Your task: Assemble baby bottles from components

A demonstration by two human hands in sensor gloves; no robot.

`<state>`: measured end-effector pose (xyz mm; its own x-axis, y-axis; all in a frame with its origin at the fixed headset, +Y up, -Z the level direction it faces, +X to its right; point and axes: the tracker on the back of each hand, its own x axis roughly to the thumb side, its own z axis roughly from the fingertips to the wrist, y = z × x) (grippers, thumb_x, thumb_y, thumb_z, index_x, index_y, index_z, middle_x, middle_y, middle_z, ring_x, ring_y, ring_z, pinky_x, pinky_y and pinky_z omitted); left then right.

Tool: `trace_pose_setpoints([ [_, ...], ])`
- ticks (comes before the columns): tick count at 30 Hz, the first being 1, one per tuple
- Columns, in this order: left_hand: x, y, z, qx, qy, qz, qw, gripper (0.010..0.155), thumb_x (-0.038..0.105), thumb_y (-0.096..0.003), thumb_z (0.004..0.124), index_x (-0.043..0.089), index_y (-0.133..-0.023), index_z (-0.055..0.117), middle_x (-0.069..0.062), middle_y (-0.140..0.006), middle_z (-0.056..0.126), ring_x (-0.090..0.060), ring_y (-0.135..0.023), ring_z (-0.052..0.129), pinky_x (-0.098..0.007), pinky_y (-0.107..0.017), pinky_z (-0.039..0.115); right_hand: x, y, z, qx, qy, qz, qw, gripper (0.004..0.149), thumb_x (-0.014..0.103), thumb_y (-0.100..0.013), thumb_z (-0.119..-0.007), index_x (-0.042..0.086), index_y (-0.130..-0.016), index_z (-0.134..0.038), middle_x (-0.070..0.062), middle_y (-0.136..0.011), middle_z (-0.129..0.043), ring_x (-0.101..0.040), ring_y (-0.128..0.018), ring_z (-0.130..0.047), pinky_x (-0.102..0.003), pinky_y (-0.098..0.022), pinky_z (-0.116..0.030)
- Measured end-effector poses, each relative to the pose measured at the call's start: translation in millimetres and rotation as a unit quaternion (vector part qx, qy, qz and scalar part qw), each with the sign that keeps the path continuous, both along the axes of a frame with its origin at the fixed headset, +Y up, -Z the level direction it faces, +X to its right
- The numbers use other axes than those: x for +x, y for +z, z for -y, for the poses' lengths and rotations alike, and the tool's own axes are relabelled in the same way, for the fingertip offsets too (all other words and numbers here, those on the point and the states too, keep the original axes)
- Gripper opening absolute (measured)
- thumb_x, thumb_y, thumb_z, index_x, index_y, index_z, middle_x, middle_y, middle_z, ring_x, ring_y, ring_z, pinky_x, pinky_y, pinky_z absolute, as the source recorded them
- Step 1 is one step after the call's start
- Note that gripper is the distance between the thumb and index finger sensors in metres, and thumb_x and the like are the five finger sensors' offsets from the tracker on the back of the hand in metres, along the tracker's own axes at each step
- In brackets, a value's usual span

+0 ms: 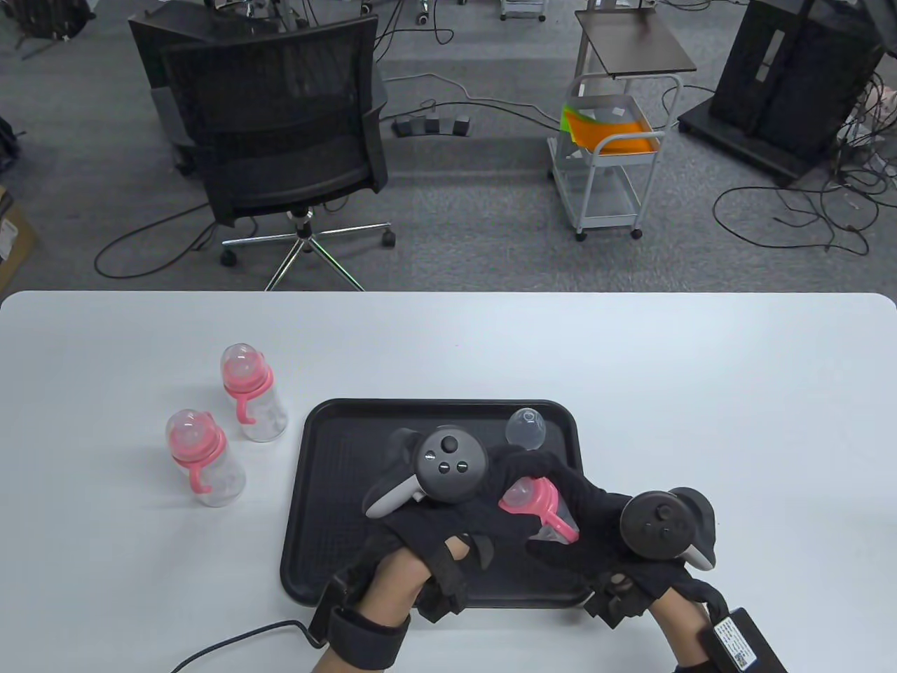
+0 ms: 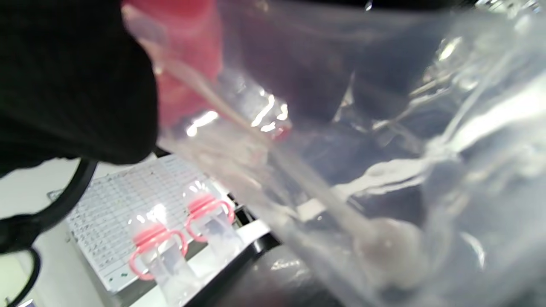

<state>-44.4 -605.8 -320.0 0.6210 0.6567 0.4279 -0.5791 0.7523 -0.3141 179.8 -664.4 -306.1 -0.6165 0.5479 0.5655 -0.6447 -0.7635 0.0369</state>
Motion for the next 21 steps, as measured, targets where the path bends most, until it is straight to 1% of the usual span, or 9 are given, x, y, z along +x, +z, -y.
trace_pose_setpoints([
  [2, -0.6, 0.8, -1.5, 0.016, -0.019, -0.048, 0.999, 0.103, 0.081, -0.0427, 0.094, 0.019, -0.116, 0.055, -0.019, -0.109, 0.070, -0.045, -0.080, 0.093, -0.069, -0.070, 0.065, -1.0, 2.9, -2.6, 0.024, 0.018, 0.012, 0.999, 0.104, 0.050, -0.027, -0.104, 0.014, -0.107, -0.047, -0.012, -0.100, -0.073, -0.035, -0.085, -0.094, -0.058, -0.062, -0.086],
  [3, 3.9, 1.0, -1.0, 0.010, -0.081, -0.044, 0.996, 0.099, 0.076, -0.0397, 0.097, 0.017, -0.111, 0.063, -0.017, -0.097, 0.084, -0.036, -0.065, 0.104, -0.063, -0.064, 0.075, -1.5, 4.4, -3.3, 0.024, 0.016, 0.011, 1.000, 0.104, 0.049, -0.027, -0.104, 0.014, -0.107, -0.047, -0.012, -0.100, -0.073, -0.036, -0.085, -0.094, -0.057, -0.062, -0.086],
  [4, 6.9, 2.5, -0.9, 0.006, -0.131, -0.039, 0.991, 0.094, 0.078, -0.0391, 0.095, 0.020, -0.108, 0.066, -0.013, -0.093, 0.088, -0.030, -0.062, 0.107, -0.059, -0.064, 0.078, -2.7, 5.7, -2.9, 0.026, 0.006, 0.012, 1.000, 0.104, 0.049, -0.027, -0.105, 0.013, -0.107, -0.048, -0.013, -0.100, -0.074, -0.036, -0.084, -0.094, -0.057, -0.062, -0.086],
  [6, 13.2, 3.6, -2.8, 0.047, -0.110, -0.027, 0.992, 0.091, 0.072, -0.0402, 0.096, 0.013, -0.105, 0.071, -0.019, -0.089, 0.091, -0.026, -0.055, 0.111, -0.055, -0.063, 0.082, -2.9, 6.4, -1.6, 0.036, 0.032, 0.018, 0.999, 0.103, 0.050, -0.027, -0.105, 0.014, -0.106, -0.049, -0.012, -0.100, -0.074, -0.035, -0.084, -0.094, -0.057, -0.062, -0.087],
  [14, 27.9, 6.7, -2.0, 0.064, -0.161, 0.023, 0.985, 0.090, 0.062, -0.0392, 0.103, 0.018, -0.109, 0.067, -0.019, -0.095, 0.088, -0.024, -0.063, 0.111, -0.053, -0.069, 0.080, 6.0, -3.1, 3.5, -0.011, 0.034, 0.000, 0.999, 0.103, 0.049, -0.025, -0.107, 0.015, -0.105, -0.052, -0.011, -0.099, -0.076, -0.033, -0.085, -0.095, -0.058, -0.064, -0.082],
  [16, 25.7, 2.6, 2.2, 0.053, -0.148, 0.018, 0.987, 0.093, 0.068, -0.0420, 0.100, 0.022, -0.112, 0.062, -0.018, -0.101, 0.082, -0.029, -0.073, 0.107, -0.057, -0.073, 0.074, 7.0, -4.9, 4.0, -0.009, 0.041, -0.002, 0.999, 0.103, 0.049, -0.025, -0.107, 0.014, -0.105, -0.052, -0.011, -0.099, -0.076, -0.034, -0.085, -0.095, -0.058, -0.065, -0.082],
  [17, 23.7, 2.2, 3.4, 0.034, -0.141, 0.012, 0.989, 0.087, 0.059, -0.0368, 0.105, 0.021, -0.106, 0.068, -0.016, -0.093, 0.089, -0.025, -0.063, 0.111, -0.053, -0.067, 0.080, 6.7, -4.2, 3.7, -0.006, 0.046, 0.001, 0.999, 0.103, 0.049, -0.026, -0.107, 0.014, -0.106, -0.051, -0.011, -0.099, -0.075, -0.034, -0.085, -0.094, -0.058, -0.064, -0.083],
  [19, 18.7, 1.5, 3.7, 0.040, -0.091, -0.006, 0.995, 0.091, 0.071, -0.0425, 0.097, 0.018, -0.110, 0.064, -0.019, -0.099, 0.084, -0.030, -0.068, 0.108, -0.058, -0.070, 0.076, 5.4, -2.7, 1.5, 0.003, 0.051, 0.003, 0.999, 0.103, 0.049, -0.026, -0.106, 0.013, -0.106, -0.051, -0.012, -0.099, -0.075, -0.035, -0.084, -0.095, -0.056, -0.062, -0.085],
  [21, 22.1, 4.0, 1.7, 0.036, -0.073, -0.014, 0.997, 0.086, 0.061, -0.0416, 0.101, 0.015, -0.107, 0.069, -0.024, -0.096, 0.084, -0.035, -0.064, 0.107, -0.060, -0.067, 0.075, 2.0, 0.0, 0.1, 0.004, 0.045, 0.012, 0.999, 0.104, 0.047, -0.027, -0.105, 0.010, -0.106, -0.049, -0.015, -0.099, -0.073, -0.038, -0.084, -0.093, -0.058, -0.062, -0.085],
])
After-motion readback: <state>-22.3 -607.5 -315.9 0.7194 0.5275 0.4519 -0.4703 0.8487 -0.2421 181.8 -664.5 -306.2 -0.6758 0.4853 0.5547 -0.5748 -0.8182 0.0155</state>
